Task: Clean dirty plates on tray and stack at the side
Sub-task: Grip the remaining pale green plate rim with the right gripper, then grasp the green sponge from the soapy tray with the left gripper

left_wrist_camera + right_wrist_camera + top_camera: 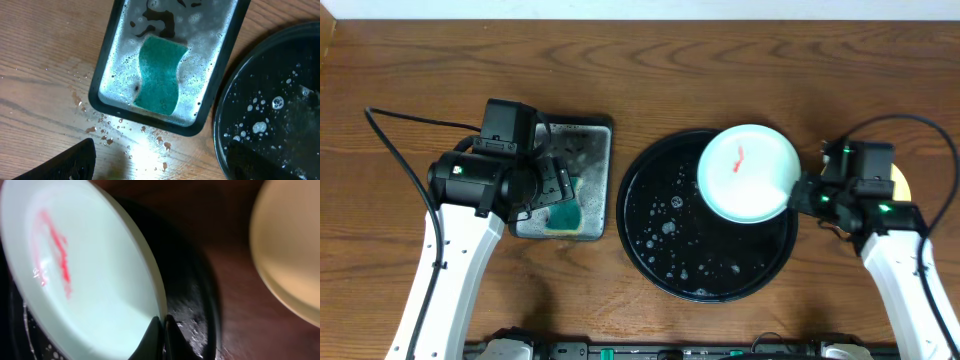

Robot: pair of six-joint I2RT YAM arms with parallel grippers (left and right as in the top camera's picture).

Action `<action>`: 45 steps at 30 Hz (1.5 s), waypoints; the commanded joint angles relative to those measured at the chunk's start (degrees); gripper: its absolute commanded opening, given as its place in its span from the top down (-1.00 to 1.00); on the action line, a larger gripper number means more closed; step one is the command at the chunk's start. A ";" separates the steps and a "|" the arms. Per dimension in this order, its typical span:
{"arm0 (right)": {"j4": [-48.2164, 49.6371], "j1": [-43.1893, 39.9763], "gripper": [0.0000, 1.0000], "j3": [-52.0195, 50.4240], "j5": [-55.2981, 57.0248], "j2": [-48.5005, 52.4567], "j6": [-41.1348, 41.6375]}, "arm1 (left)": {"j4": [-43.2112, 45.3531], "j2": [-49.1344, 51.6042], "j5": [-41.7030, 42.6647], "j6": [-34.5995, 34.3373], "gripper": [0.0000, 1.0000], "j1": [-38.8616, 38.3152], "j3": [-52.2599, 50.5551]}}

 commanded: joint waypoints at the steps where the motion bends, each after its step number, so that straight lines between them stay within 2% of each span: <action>1: 1.49 6.01 0.98 0.35 -0.76 5.11 0.57 | -0.31 0.07 -0.09 0.37 -0.67 0.11 1.38; 6: 4.55 13.51 0.98 0.35 2.08 14.58 -1.18 | -0.31 0.07 -0.07 0.37 -0.67 0.11 1.38; 12: 4.98 14.97 0.98 0.52 8.04 18.40 -5.07 | 0.28 0.07 -0.74 0.37 -0.67 0.11 1.38; 13: 4.83 14.95 0.91 1.05 7.74 18.18 -8.17 | 0.66 0.07 -0.72 0.37 -0.68 0.11 1.38; 15: 1.64 15.04 0.43 3.50 6.03 17.42 -15.08 | 0.96 0.07 -0.46 -0.13 -0.67 0.11 1.38; 17: -2.03 15.06 0.27 5.97 5.75 16.55 -16.26 | 0.96 0.07 -0.46 -0.11 -0.67 0.11 1.38; 23: -11.23 15.02 0.21 15.30 4.90 12.13 -16.09 | 2.25 0.07 -0.50 -0.09 -0.65 0.11 1.31; 25: -12.44 14.99 0.20 17.81 1.64 9.57 -15.91 | 4.90 0.46 -1.97 -0.22 -0.45 0.11 -1.01; 26: -12.41 14.99 0.18 18.12 0.92 8.74 -15.54 | 5.81 0.85 -3.61 -1.14 -0.58 0.11 -2.32; 27: -12.28 15.02 0.18 18.21 0.66 7.96 -14.84 | 6.23 1.25 -4.46 -2.05 -0.82 0.11 -3.19; 31: -13.18 15.02 0.19 18.21 0.68 5.64 -12.02 | 5.68 3.30 -3.78 -2.91 -0.83 0.09 -4.39; 36: -14.47 15.02 0.19 18.08 0.66 5.64 -11.85 | 12.33 7.39 -6.34 -2.86 -0.60 0.11 -9.60; 37: -14.86 15.02 0.18 18.08 0.68 5.64 -11.85 | 14.56 10.14 -6.32 -2.84 -0.44 0.11 -11.50; 38: -14.91 15.02 0.18 18.08 0.66 5.64 -11.85 | 15.65 11.61 -6.01 -2.82 -0.40 0.09 -12.22; 40: -15.04 15.02 0.18 18.08 0.68 5.64 -11.87 | 18.05 14.95 -3.67 -1.29 -0.37 0.11 -13.38; 42: -15.15 15.02 0.18 18.08 0.68 5.64 -11.87 | 20.09 18.71 0.02 1.42 -0.26 0.09 -13.60; 45: -15.30 15.02 0.19 18.08 0.66 5.64 -11.85 | 22.01 23.65 2.14 3.15 0.00 0.11 -13.60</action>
